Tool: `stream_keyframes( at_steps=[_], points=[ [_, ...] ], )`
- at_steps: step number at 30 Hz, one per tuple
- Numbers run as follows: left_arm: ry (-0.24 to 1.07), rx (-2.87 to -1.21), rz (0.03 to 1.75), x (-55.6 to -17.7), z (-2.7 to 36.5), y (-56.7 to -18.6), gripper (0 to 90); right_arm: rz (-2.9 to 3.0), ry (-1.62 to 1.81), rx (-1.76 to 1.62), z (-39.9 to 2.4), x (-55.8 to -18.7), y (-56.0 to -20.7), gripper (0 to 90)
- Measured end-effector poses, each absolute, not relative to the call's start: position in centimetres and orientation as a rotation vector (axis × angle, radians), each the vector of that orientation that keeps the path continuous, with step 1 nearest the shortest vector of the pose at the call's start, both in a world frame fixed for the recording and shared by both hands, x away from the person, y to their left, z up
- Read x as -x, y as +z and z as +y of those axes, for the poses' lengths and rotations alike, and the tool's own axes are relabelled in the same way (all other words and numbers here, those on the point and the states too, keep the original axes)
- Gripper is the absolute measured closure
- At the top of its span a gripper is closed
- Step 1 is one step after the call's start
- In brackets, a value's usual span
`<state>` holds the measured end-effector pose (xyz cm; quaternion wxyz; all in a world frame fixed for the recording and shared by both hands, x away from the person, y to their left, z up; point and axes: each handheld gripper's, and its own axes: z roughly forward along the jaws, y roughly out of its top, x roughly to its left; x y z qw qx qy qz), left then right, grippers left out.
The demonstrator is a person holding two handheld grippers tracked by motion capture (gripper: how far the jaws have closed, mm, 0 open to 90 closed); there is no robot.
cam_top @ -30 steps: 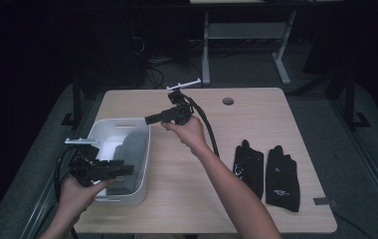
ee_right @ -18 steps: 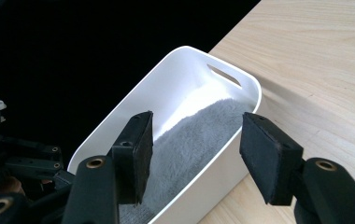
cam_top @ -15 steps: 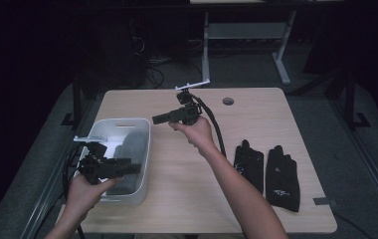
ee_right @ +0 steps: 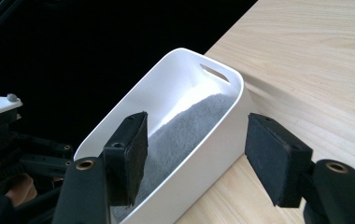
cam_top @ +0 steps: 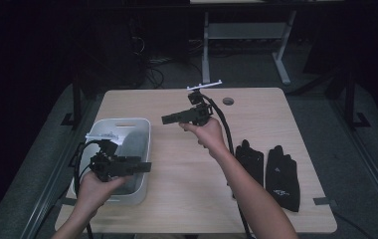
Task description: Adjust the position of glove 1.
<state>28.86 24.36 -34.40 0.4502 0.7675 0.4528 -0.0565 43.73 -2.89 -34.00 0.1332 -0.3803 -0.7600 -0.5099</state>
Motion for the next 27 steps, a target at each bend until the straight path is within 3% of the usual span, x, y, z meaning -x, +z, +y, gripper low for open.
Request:
stream_keyframes(
  at_steps=[27],
  points=[
    [-0.236,-1.931,0.984,-30.0,17.3,-34.8,30.9,-2.177,-1.506,1.21,-11.1,-42.1,-34.5,36.6]
  ],
)
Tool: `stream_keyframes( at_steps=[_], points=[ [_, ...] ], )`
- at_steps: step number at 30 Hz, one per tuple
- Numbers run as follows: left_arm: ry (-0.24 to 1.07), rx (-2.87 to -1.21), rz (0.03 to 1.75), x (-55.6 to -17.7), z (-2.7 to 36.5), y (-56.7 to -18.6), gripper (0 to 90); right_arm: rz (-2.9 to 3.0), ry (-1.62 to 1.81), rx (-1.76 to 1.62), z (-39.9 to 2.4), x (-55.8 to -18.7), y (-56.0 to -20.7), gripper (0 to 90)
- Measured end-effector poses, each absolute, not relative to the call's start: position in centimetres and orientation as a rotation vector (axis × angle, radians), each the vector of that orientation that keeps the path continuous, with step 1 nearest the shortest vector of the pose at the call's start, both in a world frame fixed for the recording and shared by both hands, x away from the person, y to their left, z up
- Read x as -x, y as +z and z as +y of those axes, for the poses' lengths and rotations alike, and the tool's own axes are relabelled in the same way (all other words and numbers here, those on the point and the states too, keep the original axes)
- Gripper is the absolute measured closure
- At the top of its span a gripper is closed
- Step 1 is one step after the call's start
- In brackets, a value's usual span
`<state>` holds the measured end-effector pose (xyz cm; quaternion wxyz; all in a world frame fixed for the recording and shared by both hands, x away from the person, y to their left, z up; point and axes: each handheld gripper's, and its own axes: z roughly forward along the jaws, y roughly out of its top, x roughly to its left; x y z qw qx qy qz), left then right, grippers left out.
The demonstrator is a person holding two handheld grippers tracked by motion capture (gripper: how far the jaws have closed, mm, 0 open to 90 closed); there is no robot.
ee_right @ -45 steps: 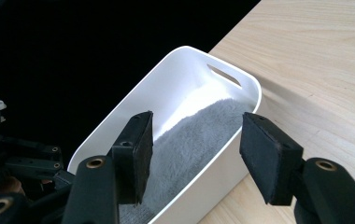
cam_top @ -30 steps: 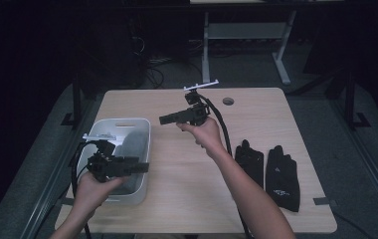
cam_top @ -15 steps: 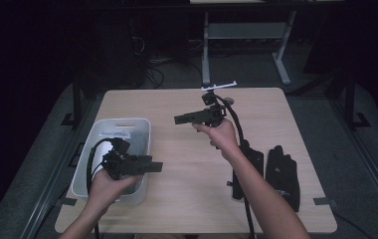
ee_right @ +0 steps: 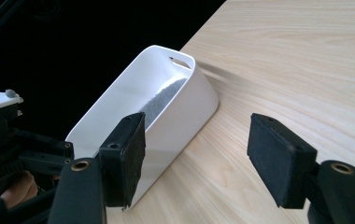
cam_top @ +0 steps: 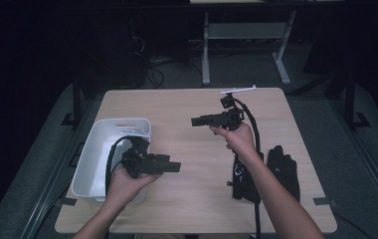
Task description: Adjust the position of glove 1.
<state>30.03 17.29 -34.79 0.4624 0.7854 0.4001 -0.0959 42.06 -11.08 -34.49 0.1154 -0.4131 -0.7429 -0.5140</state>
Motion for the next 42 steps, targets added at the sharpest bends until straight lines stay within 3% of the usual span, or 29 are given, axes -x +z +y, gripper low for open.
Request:
stream_keyframes(
  at_steps=[42],
  points=[
    [-0.365,-1.991,0.851,-30.8,7.4,-37.5,29.7,-2.106,-1.507,1.477,-24.4,-37.5,-38.4,36.9]
  ],
)
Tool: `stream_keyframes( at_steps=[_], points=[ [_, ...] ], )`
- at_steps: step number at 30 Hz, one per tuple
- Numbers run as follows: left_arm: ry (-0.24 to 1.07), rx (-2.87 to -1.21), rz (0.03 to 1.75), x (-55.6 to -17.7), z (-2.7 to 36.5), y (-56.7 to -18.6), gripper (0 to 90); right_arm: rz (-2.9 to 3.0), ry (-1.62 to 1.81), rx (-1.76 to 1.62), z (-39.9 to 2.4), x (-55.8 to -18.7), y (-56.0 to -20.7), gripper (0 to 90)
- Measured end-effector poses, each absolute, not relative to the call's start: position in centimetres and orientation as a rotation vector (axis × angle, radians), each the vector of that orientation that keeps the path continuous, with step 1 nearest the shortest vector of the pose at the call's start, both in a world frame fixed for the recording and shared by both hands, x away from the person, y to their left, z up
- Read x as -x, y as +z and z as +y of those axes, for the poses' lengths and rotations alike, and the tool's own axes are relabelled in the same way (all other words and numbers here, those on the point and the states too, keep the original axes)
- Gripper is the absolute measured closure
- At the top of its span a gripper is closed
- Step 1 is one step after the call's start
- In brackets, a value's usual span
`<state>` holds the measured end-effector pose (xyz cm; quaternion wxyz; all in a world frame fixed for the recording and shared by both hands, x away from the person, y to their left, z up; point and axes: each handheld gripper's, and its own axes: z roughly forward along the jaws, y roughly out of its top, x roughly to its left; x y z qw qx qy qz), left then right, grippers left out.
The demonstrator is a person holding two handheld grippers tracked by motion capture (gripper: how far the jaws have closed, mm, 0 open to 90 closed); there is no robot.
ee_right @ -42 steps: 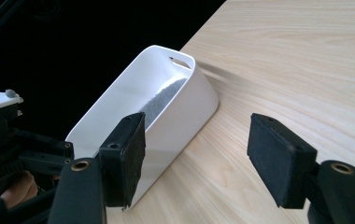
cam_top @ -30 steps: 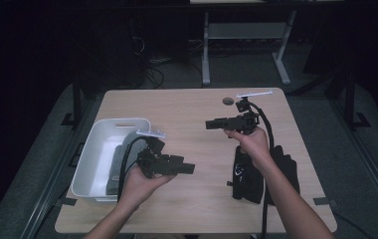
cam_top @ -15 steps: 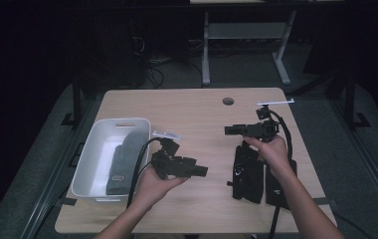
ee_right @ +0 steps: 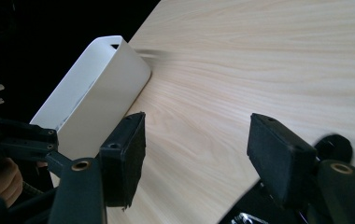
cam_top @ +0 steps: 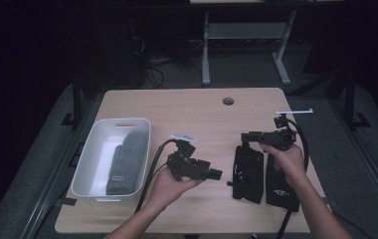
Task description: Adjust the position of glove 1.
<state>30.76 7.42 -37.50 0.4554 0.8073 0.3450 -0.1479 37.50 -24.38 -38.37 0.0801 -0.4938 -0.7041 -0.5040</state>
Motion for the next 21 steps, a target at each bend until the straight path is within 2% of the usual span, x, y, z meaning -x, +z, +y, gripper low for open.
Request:
stream_keyframes(
  at_steps=[21],
  points=[
    [-0.41,-2.011,0.802,-30.7,3.5,-39.4,28.6,-2.114,-1.466,1.608,-30.2,-34.4,-40.5,36.9]
  ],
)
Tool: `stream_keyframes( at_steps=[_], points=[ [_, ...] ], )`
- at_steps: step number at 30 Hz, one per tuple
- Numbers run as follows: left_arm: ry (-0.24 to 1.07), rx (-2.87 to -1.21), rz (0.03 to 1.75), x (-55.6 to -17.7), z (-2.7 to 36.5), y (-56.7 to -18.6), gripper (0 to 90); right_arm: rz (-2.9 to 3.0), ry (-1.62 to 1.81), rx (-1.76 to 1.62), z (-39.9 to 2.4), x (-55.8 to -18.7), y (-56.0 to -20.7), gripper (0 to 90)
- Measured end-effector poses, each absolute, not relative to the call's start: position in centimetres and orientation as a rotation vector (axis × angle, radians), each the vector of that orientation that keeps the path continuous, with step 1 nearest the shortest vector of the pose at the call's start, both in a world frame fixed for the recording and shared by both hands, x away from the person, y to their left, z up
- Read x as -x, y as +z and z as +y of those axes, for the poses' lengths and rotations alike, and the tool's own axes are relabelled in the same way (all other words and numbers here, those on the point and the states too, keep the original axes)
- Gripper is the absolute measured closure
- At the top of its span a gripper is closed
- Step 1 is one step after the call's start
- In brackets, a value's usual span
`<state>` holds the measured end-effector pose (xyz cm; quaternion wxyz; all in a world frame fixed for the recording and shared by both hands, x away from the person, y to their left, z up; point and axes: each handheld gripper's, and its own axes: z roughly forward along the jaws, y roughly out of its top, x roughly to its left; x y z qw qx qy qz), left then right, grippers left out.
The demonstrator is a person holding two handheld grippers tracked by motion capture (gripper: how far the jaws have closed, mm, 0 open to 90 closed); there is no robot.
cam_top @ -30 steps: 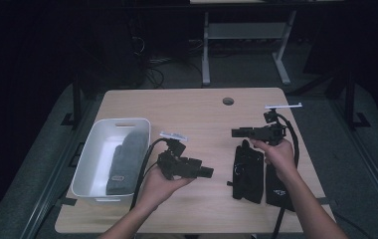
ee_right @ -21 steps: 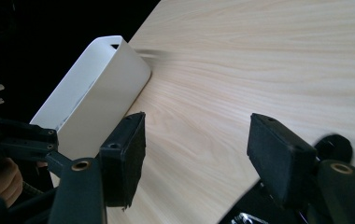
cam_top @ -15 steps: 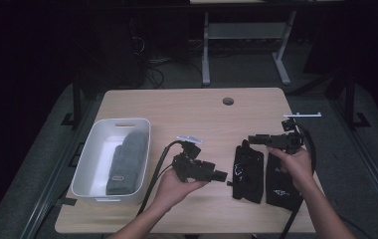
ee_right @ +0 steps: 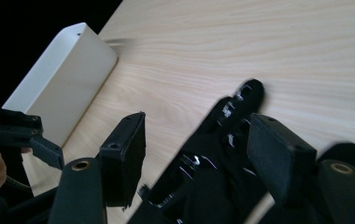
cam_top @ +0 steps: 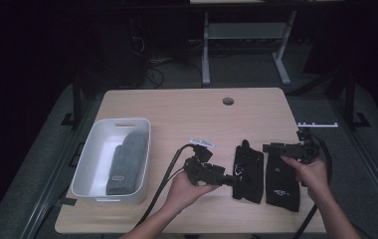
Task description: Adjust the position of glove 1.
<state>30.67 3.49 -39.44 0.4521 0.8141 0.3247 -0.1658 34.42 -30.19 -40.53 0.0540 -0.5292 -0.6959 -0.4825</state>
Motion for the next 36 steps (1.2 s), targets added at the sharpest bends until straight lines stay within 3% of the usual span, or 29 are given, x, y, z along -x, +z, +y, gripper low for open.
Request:
stream_keyframes(
  at_steps=[18,36],
  points=[
    [-0.436,-2.026,0.786,-30.5,1.1,-40.4,28.5,-2.165,-1.389,1.714,-33.9,-31.5,-43.3,37.2],
    [-0.442,-2.049,0.787,-30.6,0.4,-41.5,27.1,-2.506,-1.119,1.713,-33.3,-30.0,-45.7,39.9]
  ],
)
